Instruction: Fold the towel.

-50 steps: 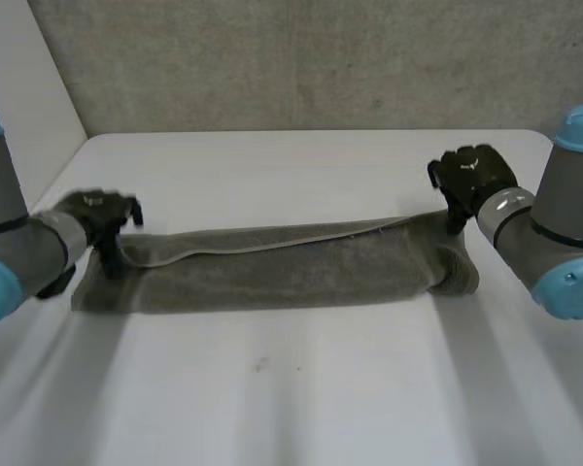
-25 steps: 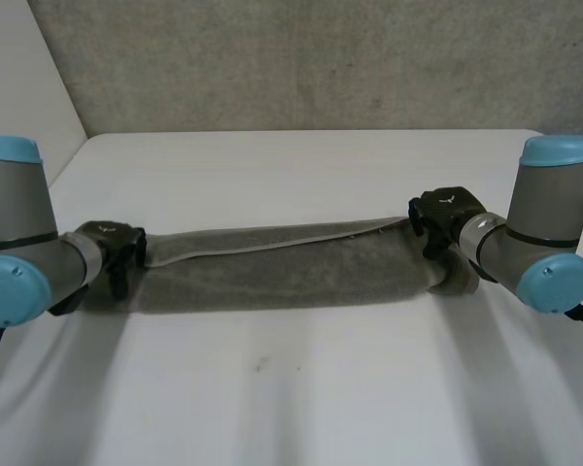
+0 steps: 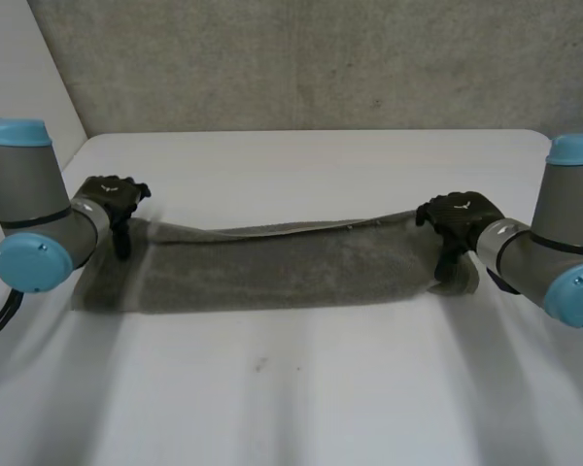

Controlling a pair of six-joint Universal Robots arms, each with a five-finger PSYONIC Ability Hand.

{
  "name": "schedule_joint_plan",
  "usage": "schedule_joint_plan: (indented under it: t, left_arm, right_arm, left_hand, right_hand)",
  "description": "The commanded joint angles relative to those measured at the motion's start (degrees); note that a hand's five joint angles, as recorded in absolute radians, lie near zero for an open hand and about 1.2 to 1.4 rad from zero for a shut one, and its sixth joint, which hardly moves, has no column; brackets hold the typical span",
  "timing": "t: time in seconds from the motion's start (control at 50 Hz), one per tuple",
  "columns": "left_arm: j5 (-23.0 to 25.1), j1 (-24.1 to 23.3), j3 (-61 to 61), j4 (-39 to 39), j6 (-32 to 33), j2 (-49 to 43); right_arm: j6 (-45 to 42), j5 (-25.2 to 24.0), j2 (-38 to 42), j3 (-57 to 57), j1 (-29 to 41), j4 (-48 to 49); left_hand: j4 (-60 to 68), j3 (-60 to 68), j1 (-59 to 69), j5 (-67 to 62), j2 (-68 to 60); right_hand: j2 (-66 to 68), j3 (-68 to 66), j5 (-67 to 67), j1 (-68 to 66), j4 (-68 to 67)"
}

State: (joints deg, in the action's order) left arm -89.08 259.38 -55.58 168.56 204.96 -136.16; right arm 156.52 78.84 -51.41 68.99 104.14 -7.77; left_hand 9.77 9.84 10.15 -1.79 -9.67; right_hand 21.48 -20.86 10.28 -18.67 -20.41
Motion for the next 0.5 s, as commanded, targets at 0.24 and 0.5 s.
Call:
schedule_joint_plan:
  t: [0.24, 0.5]
  left_arm:
    - [0.6, -0.2, -18.6, 0.2, -0.4, 15.3]
    - [5.8, -6.1, -16.5, 0.0, -0.3, 8.0]
  right_arm:
    - [0.0, 0.3, -10.0, 14.1, -3.8, 3.5]
    - [-0.3, 1.9, -11.3, 19.3, -3.1, 9.2]
  left_hand:
    - [6.3, 6.3, 5.9, -4.3, -6.4]
    - [15.4, 15.3, 15.0, -13.4, -15.5]
  right_hand:
    - [1.4, -2.0, 2.6, -4.2, -2.5]
    - [1.6, -2.2, 2.8, -4.4, -2.6]
